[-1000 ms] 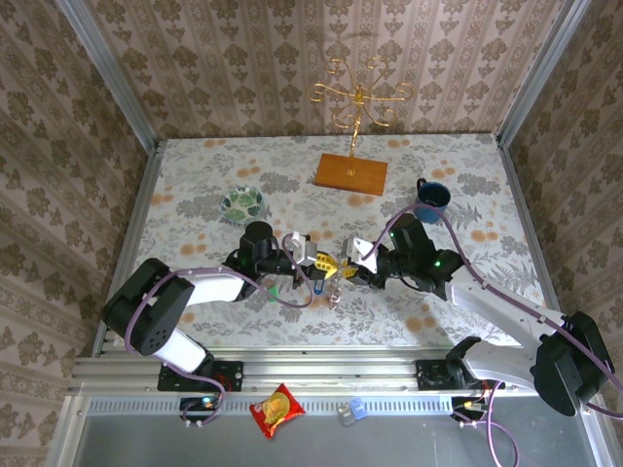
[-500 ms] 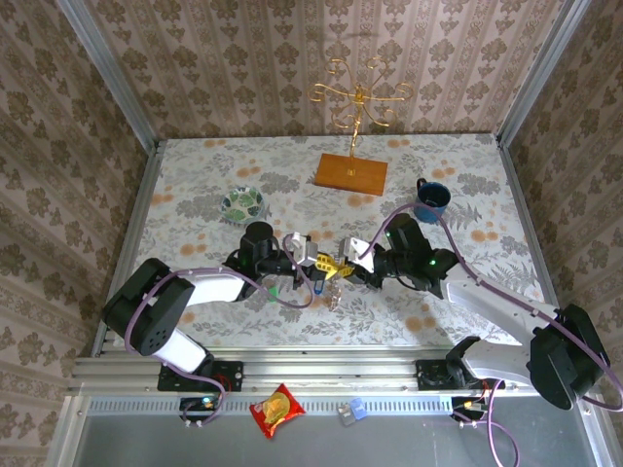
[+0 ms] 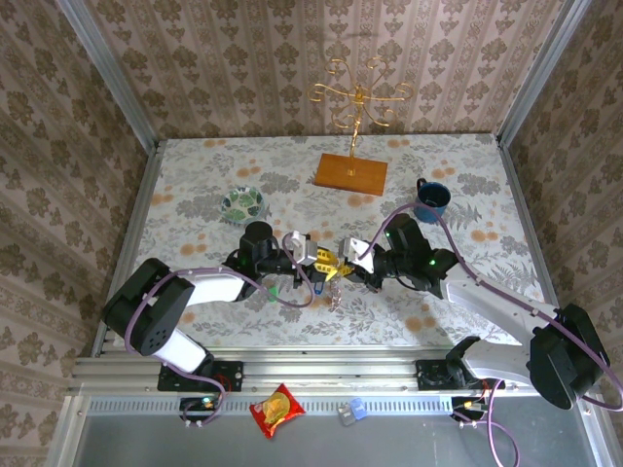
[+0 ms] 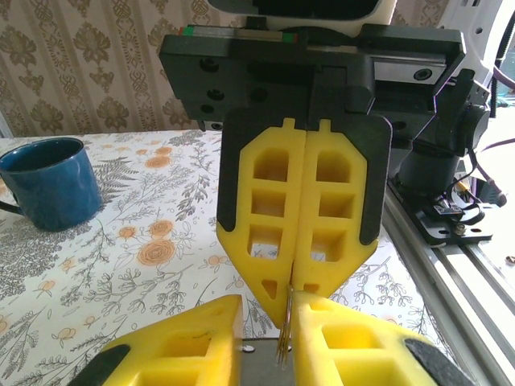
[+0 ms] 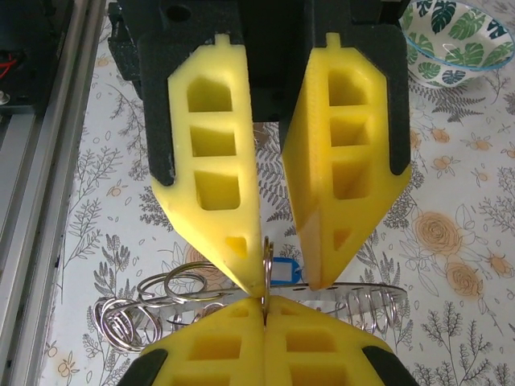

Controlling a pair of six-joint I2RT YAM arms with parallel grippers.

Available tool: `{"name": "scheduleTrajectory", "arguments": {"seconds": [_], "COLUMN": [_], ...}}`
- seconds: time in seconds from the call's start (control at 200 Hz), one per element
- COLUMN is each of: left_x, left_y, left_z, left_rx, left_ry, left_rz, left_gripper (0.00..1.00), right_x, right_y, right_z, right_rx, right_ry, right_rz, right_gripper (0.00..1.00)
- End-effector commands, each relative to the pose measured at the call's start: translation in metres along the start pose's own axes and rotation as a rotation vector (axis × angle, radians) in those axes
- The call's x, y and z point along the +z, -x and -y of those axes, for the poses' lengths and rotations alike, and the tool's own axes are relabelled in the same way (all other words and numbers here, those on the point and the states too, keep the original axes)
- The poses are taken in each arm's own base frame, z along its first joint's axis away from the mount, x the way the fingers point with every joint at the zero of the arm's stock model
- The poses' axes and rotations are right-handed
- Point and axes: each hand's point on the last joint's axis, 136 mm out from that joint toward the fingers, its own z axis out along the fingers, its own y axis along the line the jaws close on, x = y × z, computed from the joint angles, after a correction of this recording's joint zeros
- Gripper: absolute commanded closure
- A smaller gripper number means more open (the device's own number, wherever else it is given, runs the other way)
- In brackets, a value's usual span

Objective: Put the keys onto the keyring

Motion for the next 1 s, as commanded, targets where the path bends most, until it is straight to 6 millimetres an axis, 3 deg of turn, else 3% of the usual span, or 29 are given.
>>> {"name": "scheduleTrajectory", "arguments": {"seconds": [0.0,0.545,0.72,0.91,0.995], "left_x": [-0.002,-0.002,-0.001,-0.001,-0.001], "left_y": [-0.002,-0.017,-0.018,-0.018,-0.015], "left_z": [-0.003,-0.001,0.000,0.001,0.002], "left_rx": [0.011,-0.002,-0.004,-0.006,-0.003], "left_ry": [0.016,0.018,0.014,0.003,0.000], "left_rz": [0.001,-0.052,-0.054,-0.052,-0.048], "left_gripper": [0.77,0.77,0.84,1.00,1.00], "right_x": [-0.002,0.000,0.001,0.001,0.002], "right_y": [0.010,0.012,0.013,0.013,0.011], "right_z": [-0.007,-0.006,-0.006,-0.006,0.001], "right_rx": [-0.035,-0.020,-0.014,-0.014,-0.012], "right_ry": [0.043,0.051,0.055,0.054,0.015], "right_rz": [0.019,0.021,0.026,0.025,0.009], "right_gripper": [1.00,1.00,1.00,1.00,1.00]}}
